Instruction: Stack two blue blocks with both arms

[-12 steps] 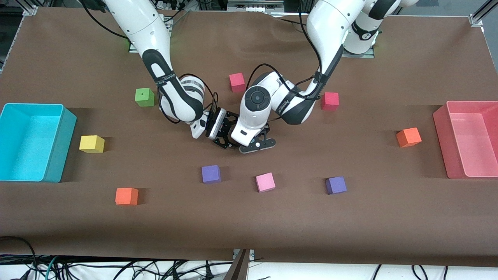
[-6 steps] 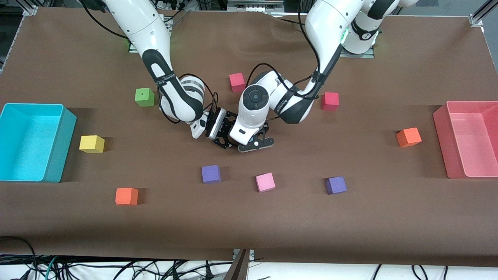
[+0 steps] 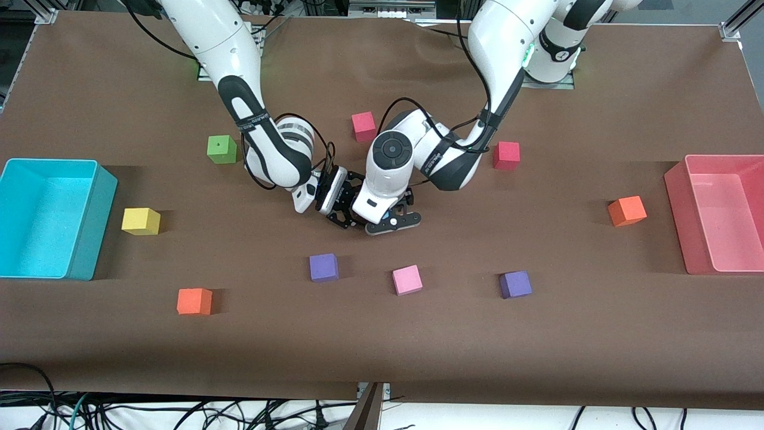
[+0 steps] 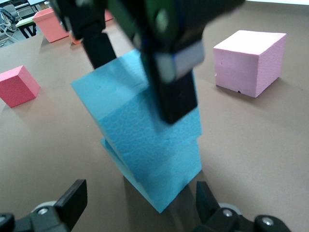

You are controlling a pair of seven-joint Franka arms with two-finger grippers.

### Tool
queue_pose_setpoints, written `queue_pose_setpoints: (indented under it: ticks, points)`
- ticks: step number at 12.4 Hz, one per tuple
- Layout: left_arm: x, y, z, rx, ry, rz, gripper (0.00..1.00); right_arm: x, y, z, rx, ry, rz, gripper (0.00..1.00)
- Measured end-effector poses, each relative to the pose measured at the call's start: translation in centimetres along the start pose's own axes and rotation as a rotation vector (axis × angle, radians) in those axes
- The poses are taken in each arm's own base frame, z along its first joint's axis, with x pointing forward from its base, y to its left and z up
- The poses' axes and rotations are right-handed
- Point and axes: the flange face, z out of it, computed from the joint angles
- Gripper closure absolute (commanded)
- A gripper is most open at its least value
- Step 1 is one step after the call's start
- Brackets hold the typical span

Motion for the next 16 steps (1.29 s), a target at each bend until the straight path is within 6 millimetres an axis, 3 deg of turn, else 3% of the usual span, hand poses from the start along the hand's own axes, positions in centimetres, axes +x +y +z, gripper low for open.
queue_pose_setpoints:
  ticks: [2,4,6,9,11,13,16]
  points:
    - [0.9,-0.7,-2.5,0.010,0.002,-0.013,0.00,0.2,0.0,-0.2,-0.003,0.004,0.027,0.00]
    - [2.3,-2.4,-7.0,0.012,0.002,-0.019,0.00,0.2,-0.4,-1.1,-0.008,-0.006,0.042,0.00]
    - [4.5,-5.8,-11.7,0.013,-0.005,0.002,0.00,-0.7,-1.0,-2.7,-0.012,-0.038,0.048,0.00]
    - [7.9,-13.8,-18.0,0.006,-0.009,0.084,0.00,-1.5,-0.7,-6.0,0.007,-0.120,0.108,0.00]
    - [9.2,-20.5,-21.7,0.000,-0.023,0.149,0.00,-0.3,-0.3,-8.5,0.023,-0.185,0.174,0.00]
    - [9.2,-27.1,-25.3,0.009,-0.077,0.182,0.00,1.1,0.3,-10.8,0.054,-0.233,0.239,0.00]
    - [6.8,-33.5,-30.8,0.029,-0.121,0.244,0.00,2.5,1.5,-13.7,0.112,-0.310,0.344,0.00]
